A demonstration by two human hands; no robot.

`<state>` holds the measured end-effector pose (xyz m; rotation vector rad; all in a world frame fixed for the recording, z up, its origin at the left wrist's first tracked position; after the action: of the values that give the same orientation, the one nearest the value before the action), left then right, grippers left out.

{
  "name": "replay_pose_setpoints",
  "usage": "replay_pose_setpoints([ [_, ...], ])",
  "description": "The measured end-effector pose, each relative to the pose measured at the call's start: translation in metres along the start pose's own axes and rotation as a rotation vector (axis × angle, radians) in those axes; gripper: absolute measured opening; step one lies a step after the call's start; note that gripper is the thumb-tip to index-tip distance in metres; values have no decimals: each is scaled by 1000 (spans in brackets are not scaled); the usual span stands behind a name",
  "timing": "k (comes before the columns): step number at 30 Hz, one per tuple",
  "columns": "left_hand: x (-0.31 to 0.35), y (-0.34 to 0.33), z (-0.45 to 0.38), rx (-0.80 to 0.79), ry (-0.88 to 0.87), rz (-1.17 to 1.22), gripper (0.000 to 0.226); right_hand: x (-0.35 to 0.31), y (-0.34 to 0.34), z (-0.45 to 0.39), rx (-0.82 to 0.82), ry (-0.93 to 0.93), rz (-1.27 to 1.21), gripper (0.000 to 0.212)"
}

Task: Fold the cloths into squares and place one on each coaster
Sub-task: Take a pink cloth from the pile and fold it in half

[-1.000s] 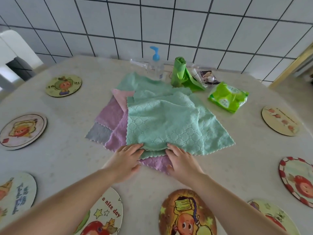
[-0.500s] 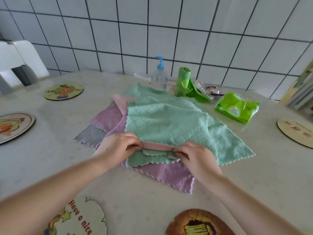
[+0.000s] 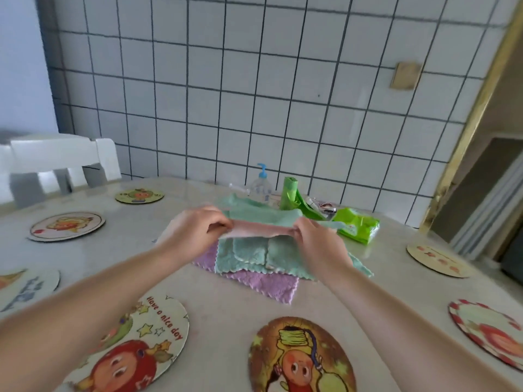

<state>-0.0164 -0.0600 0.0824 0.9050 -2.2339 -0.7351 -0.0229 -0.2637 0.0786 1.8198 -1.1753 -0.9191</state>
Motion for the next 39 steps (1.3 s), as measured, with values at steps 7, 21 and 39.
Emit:
replay_pose_setpoints([
  [7, 40, 89, -18, 92, -95, -90, 9, -21, 86, -7, 122, 115, 188, 19],
  [21, 18, 162, -77, 85, 59, -46, 14, -15, 152, -55, 165, -41, 234, 15],
  [39, -25, 123, 15, 193, 277, 353, 12, 22, 71, 12, 213, -320, -1041, 14],
])
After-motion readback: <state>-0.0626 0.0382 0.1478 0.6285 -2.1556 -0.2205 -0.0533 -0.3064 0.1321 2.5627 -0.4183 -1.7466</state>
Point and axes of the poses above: each hand's wrist, its own z-axis away from the middle knuckle, its own y-axis out of the back of the hand, x = y × z, the point moved 10 cm from there along -z, towards the middle knuckle
